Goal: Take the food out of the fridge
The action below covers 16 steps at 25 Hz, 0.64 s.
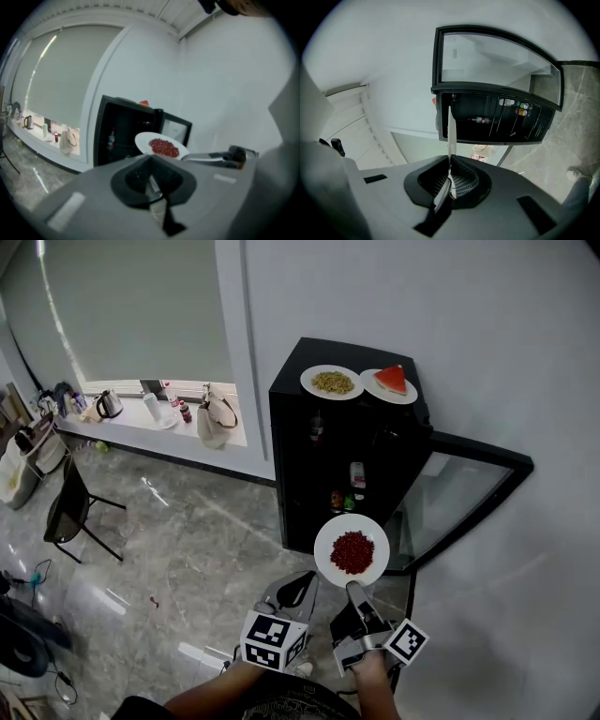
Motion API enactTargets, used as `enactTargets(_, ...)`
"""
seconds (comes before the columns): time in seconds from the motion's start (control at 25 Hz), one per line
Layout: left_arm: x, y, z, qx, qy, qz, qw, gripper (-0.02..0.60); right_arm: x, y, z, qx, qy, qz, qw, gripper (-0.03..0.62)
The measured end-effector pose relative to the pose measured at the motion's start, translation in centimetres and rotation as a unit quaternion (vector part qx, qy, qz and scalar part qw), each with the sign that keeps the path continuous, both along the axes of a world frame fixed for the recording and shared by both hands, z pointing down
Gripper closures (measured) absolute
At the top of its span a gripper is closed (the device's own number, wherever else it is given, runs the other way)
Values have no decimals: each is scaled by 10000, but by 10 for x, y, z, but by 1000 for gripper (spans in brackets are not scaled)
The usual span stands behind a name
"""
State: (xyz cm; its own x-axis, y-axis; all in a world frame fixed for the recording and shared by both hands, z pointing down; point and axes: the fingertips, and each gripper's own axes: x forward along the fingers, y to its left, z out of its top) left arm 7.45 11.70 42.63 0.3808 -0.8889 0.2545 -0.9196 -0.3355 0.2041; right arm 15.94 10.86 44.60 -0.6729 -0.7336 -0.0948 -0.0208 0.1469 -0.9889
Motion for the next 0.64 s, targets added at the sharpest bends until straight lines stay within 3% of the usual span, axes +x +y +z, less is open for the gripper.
enactTargets(0.64,6,-2,-4,42,-19,26,10000,584,2,1,-2,38,-2,-19,10000,585)
